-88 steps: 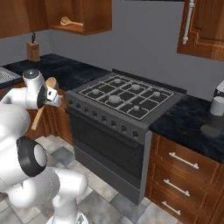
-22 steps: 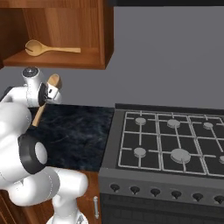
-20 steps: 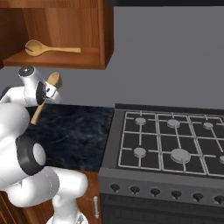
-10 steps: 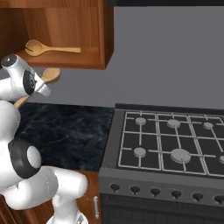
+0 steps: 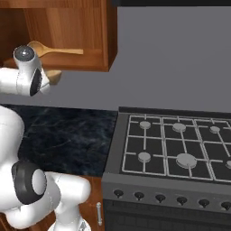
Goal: Organize the utensils by type. Pick up the wooden spoons from the counter and place them in the open cabinet. Then pick up the metallic utensils from the counter and place them in the open drawer.
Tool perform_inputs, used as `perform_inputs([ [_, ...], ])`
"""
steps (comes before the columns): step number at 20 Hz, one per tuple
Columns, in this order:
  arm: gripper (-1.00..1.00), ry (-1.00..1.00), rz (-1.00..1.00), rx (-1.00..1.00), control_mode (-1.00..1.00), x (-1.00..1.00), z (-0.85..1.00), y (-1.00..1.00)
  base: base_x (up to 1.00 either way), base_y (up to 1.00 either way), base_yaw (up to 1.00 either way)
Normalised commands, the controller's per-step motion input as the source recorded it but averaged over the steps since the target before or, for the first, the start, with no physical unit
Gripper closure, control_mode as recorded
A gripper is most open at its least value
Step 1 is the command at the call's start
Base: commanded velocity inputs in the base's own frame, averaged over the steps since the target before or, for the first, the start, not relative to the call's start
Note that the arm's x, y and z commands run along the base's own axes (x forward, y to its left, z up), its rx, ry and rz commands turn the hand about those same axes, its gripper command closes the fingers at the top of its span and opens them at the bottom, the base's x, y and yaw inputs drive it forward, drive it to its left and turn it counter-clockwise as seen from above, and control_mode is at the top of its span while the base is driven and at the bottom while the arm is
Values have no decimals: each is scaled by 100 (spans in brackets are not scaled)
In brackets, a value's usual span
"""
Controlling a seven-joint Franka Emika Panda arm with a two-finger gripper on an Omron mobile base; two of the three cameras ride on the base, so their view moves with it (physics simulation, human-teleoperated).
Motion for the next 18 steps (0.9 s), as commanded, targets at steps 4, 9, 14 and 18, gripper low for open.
perform_inputs([
  [4,100,-26,0,11,-100,-80,8,-11,0,0,0],
  [9,100,-12,-4,3,-100,-57,27,-2,0,0,0],
  [14,100,5,-8,1,-100,-15,68,-14,0,0,0],
  [18,100,9,-6,7,-100,-2,91,-32,0,0,0],
])
